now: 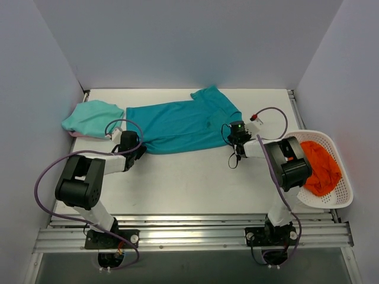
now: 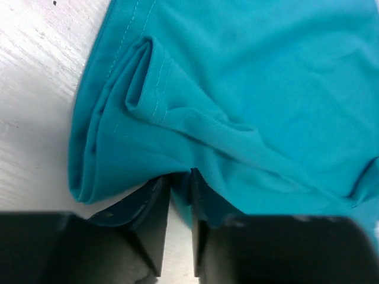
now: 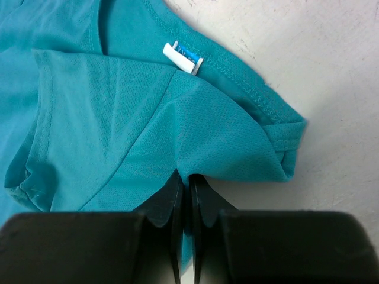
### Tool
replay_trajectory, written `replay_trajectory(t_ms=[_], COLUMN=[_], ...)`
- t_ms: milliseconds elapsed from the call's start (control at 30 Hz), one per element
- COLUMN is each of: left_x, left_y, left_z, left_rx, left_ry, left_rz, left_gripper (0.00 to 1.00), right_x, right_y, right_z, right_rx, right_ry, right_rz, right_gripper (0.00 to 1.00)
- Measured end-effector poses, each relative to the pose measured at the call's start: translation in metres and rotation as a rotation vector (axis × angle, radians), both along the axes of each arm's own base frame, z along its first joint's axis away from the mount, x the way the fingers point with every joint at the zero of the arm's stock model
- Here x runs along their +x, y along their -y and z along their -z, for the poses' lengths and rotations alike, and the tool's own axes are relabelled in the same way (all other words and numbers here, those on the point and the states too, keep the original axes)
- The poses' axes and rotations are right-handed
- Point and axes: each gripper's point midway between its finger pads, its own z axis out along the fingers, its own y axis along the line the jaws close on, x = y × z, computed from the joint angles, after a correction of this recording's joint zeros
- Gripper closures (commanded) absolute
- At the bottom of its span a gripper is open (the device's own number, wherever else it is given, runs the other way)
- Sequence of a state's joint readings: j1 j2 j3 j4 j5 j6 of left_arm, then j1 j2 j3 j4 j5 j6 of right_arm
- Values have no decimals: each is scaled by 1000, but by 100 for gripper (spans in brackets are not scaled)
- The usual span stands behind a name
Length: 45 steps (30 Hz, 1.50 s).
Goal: Fold and stack the t-shirts
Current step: Fold the tshirt
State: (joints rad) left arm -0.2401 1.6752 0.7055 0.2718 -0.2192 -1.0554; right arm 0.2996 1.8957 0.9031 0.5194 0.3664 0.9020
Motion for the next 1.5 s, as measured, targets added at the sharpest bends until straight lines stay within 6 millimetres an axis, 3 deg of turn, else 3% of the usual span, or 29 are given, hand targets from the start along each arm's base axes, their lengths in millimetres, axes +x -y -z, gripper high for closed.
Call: replay_trajectory(t_ms=[33, 67, 100, 233, 367, 567, 733, 833, 867, 900, 933, 967, 1000, 1033, 1333, 1400, 1500], left_x=[0, -1, -2, -2, -8, -41, -64, -81, -87, -93, -99, -105, -110, -115, -143, -141, -122], left_y=[0, 0, 0, 2, 4, 8, 5, 2, 1, 0, -1, -3, -4, -6, -12, -12, -8], left_z=[2, 5, 7, 7, 6, -3, -28, -42, -45, -49, -53, -57, -61, -64, -82, -86, -96], left_rx=[0, 5, 5, 5, 1, 2, -4, -6, -7, -6, -10, -13, -15, -22, -19, -1, 24], left_ry=[-5, -12, -19, -19, -24, -44, -8, 16, 19, 25, 31, 41, 55, 64, 64, 60, 61], left_rz=[1, 8, 12, 28, 41, 76, 87, 94, 97, 101, 102, 102, 105, 103, 122, 133, 181], left_gripper=[81, 95, 97, 98, 98, 98, 97, 83, 68, 59, 49, 26, 5, 6, 6, 6, 6], right_x=[0, -1, -2, -15, -40, -98, -136, -152, -157, -162, -167, -172, -175, -179, -205, -203, -187], right_y=[0, 1, 2, 7, 15, 28, 24, 21, 21, 21, 21, 23, 25, 25, 40, 39, 33], right_z=[0, 0, 0, 1, 1, -3, -25, -40, -44, -49, -54, -60, -65, -70, -89, -92, -99], right_rx=[1, 4, 6, 3, -14, -16, -18, -11, -7, 0, 8, 13, 16, 23, 17, 10, -23], right_ry=[0, 1, 1, -16, -65, -138, -122, -98, -93, -84, -74, -61, -52, -40, -25, -13, 5], right_rz=[1, 5, 7, 14, 20, 48, 44, 39, 37, 37, 40, 41, 45, 46, 49, 37, 0], right_gripper=[100, 100, 100, 100, 100, 100, 100, 92, 85, 59, 44, 28, 5, 0, 0, 0, 0])
